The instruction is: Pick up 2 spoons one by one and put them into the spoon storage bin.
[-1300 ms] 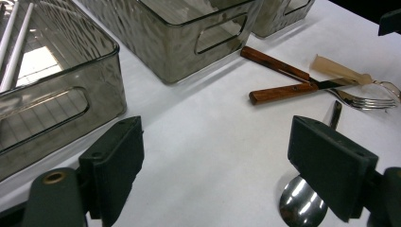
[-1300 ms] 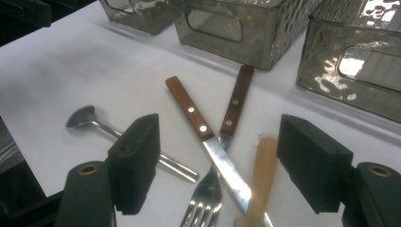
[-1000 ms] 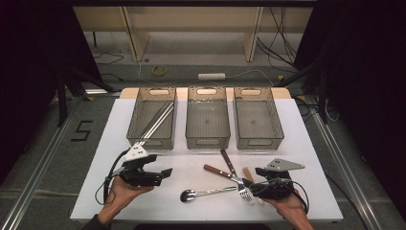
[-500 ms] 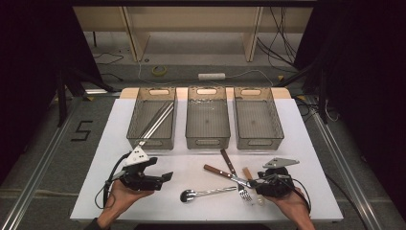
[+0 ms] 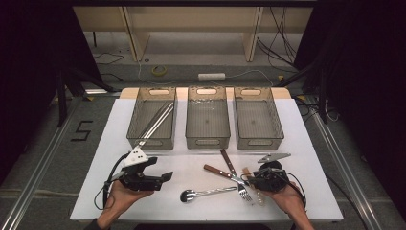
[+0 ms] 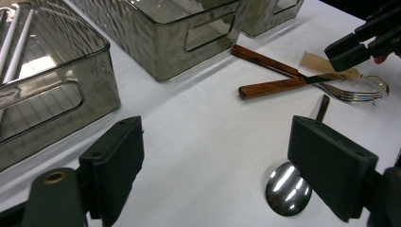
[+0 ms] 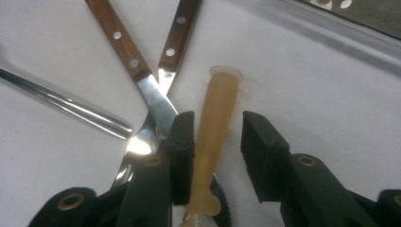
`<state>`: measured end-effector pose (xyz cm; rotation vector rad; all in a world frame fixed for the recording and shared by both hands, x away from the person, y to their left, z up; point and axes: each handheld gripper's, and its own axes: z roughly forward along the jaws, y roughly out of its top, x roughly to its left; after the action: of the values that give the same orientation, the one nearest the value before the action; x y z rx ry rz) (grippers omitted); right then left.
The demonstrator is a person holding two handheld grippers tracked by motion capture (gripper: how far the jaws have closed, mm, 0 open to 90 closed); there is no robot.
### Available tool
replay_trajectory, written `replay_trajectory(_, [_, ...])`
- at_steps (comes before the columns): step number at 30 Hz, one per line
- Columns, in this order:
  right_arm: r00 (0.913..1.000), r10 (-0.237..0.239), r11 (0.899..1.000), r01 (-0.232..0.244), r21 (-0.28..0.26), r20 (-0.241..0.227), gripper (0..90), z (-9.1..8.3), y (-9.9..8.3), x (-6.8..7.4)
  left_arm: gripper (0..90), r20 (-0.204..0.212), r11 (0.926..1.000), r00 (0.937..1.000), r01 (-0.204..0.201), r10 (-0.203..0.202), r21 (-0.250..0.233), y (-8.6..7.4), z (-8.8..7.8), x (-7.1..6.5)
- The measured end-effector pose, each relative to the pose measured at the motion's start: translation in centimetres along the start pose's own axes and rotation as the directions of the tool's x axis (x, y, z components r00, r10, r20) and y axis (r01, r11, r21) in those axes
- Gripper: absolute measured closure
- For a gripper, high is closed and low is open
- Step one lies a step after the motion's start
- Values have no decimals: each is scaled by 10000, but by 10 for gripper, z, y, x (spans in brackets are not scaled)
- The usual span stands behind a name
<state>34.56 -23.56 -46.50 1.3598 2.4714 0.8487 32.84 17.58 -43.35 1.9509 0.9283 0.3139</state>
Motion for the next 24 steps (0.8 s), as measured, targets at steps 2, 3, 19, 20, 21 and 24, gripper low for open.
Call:
replay_trajectory(2, [10000, 35, 10000, -35, 73, -3, 677, 1, 0, -1, 189, -12, 10000, 10000, -27, 27, 65, 0, 0, 0])
replay_trajectory(3, [10000, 57, 9999, -57, 122, -8, 686, 2, 1, -1, 189, -33, 10000, 10000, -64, 64, 66, 0, 0, 0])
replay_trajectory(19, [9969, 710, 9967, -696, 412, -333, 750, 8, 1, -4, 189, -23, 10000, 10000, -61, 62, 72, 0, 1, -1])
replay_trajectory(20, [9965, 766, 9962, -751, 430, -340, 756, 7, 1, -4, 189, -27, 10000, 10000, -70, 70, 68, 0, 1, -1])
replay_trajectory(21, [9964, 796, 9960, -784, 429, -279, 759, 7, 2, -4, 189, -17, 10000, 10000, -63, 64, 64, 0, 1, -1])
replay_trajectory(24, [9961, 855, 9955, -845, 437, -213, 765, 6, 2, -4, 190, -16, 10000, 10000, -65, 65, 67, 0, 1, -1])
